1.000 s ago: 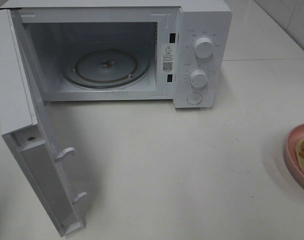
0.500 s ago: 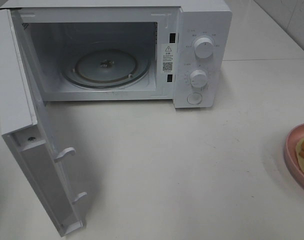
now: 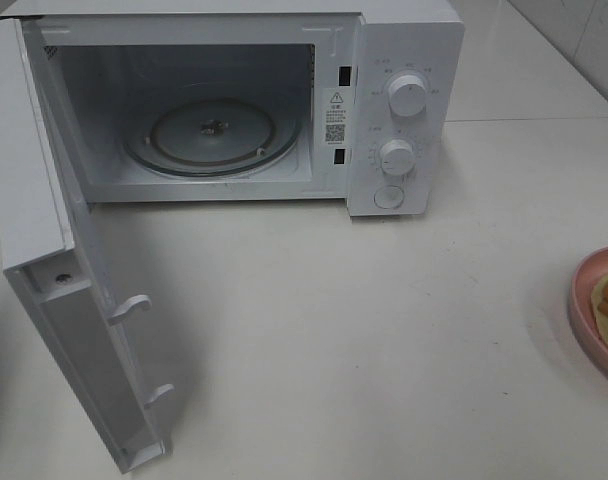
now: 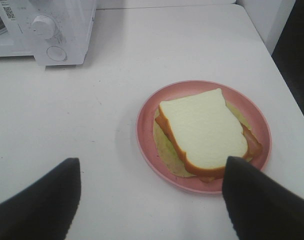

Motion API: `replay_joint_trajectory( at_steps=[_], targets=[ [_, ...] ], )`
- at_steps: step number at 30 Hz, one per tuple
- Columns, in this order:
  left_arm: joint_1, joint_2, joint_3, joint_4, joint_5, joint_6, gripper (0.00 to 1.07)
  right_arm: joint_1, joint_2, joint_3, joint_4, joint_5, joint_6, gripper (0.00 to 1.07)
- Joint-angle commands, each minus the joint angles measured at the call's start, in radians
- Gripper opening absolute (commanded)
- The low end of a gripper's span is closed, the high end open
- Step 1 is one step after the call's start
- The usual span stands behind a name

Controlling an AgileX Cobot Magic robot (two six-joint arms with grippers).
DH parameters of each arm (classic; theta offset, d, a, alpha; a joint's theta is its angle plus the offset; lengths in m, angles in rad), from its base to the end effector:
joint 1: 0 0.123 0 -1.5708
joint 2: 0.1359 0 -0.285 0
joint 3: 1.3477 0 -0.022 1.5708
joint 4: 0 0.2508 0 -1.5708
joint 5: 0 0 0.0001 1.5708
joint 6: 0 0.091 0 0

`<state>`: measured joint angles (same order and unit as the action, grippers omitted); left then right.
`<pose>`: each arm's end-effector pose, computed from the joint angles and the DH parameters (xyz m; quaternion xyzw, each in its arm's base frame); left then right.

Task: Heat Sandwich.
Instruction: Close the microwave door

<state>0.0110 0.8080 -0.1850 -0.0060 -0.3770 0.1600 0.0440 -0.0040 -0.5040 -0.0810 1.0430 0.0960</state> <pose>0.1495 0.0018 0.2302 0.0538 0.7591 0.0544 0.6465 -0.0051 -0.0066 0.2800 0.0234 0.8454 -0.0032 0.5335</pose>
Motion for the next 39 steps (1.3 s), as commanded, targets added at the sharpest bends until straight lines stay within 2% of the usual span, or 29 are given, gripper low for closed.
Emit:
replay_joint_trajectory(
  at_steps=[1, 3, 9, 10, 17, 26, 33, 39],
  targets=[
    [-0.016, 0.031, 0.002, 0.006, -0.05, 0.002, 0.0, -0.008, -0.026, 0.001, -0.003, -0.003, -0.012, 0.75],
    [-0.066, 0.101, 0.002, 0.006, -0.099, 0.003, 0.0, -0.008, -0.026, 0.001, -0.003, -0.003, -0.012, 0.75],
    [-0.186, 0.244, -0.006, 0.094, -0.157, 0.002, 0.0, -0.008, -0.026, 0.001, -0.003, -0.003, -0.012, 0.75],
    [-0.186, 0.244, -0.006, 0.094, -0.157, 0.002, 0.0, -0.008, -0.026, 0.001, -0.003, -0.003, -0.012, 0.75],
    [-0.327, 0.352, -0.011, 0.091, -0.225, -0.001, 0.0, -0.008, -0.026, 0.001, -0.003, -0.003, -0.012, 0.75],
    [-0.439, 0.497, -0.066, 0.091, -0.318, -0.001, 0.0, -0.008, -0.026, 0.001, -0.003, -0.003, -0.012, 0.75],
    [-0.514, 0.631, -0.133, 0.055, -0.402, 0.001, 0.0, -0.008, -0.026, 0.001, -0.003, -0.003, -0.012, 0.75],
    [-0.58, 0.732, -0.226, -0.019, -0.447, 0.003, 0.0, -0.008, -0.026, 0.001, -0.003, -0.003, -0.012, 0.75]
  ],
)
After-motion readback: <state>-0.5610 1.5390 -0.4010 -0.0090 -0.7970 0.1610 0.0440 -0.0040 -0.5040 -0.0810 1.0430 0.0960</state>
